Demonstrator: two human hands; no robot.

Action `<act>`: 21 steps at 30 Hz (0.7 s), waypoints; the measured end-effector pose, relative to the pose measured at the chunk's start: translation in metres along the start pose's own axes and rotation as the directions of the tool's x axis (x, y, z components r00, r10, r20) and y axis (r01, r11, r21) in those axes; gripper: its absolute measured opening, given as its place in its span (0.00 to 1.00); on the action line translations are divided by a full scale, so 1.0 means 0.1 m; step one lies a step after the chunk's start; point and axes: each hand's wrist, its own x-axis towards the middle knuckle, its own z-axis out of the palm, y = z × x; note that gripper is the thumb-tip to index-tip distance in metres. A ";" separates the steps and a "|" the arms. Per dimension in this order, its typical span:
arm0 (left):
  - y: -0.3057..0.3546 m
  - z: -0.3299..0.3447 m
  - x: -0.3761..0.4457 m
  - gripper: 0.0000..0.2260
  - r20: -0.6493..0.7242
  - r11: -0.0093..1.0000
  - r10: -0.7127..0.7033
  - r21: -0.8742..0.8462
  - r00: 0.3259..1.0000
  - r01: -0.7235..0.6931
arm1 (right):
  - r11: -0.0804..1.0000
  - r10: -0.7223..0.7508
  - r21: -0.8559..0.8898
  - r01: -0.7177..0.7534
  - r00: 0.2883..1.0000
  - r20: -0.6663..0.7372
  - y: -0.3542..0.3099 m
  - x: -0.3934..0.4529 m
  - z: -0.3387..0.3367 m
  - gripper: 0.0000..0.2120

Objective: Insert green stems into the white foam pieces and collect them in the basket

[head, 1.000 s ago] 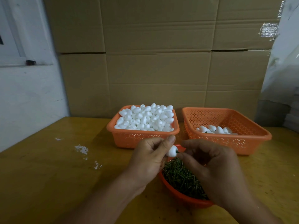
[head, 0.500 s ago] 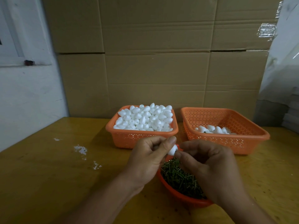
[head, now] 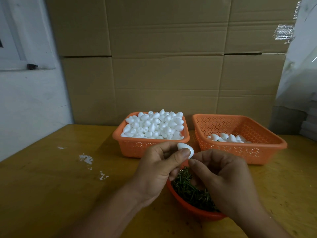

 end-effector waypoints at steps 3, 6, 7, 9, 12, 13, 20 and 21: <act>-0.03 0.00 0.00 0.11 -0.011 0.986 0.083 0.144 0.996 -0.080 | 0.999 0.010 0.038 -0.010 1.000 0.002 -0.01 0.00 0.01 0.06; -0.05 0.01 -0.01 0.10 0.027 0.956 0.161 0.245 0.987 -0.163 | 0.997 0.035 0.073 -0.036 0.999 0.010 -0.02 0.00 0.03 0.06; -0.05 0.01 -0.01 0.10 0.041 0.946 0.175 0.269 0.984 -0.180 | 0.996 0.043 0.076 -0.043 0.999 0.010 -0.03 0.00 0.04 0.05; -0.04 0.01 -0.03 0.09 0.066 0.929 0.188 0.313 0.980 -0.199 | 0.995 0.059 0.085 -0.060 0.998 0.013 -0.02 -0.01 0.04 0.03; -0.04 0.01 -0.04 0.09 0.082 0.914 0.198 0.344 0.977 -0.214 | 0.994 0.065 0.083 -0.066 0.998 0.018 -0.02 -0.02 0.04 0.03; -0.04 0.01 -0.04 0.09 0.084 0.911 0.200 0.350 0.976 -0.217 | 0.994 0.070 0.089 -0.072 0.997 0.017 -0.02 -0.02 0.05 0.04; -0.03 0.00 -0.04 0.10 0.102 0.903 0.211 0.361 0.972 -0.234 | 0.979 0.109 0.166 -0.115 0.993 0.046 -0.02 -0.01 0.06 0.07; -0.03 0.00 -0.04 0.10 0.102 0.900 0.214 0.367 0.971 -0.237 | 0.975 0.116 0.185 -0.124 0.992 0.053 -0.03 -0.01 0.06 0.07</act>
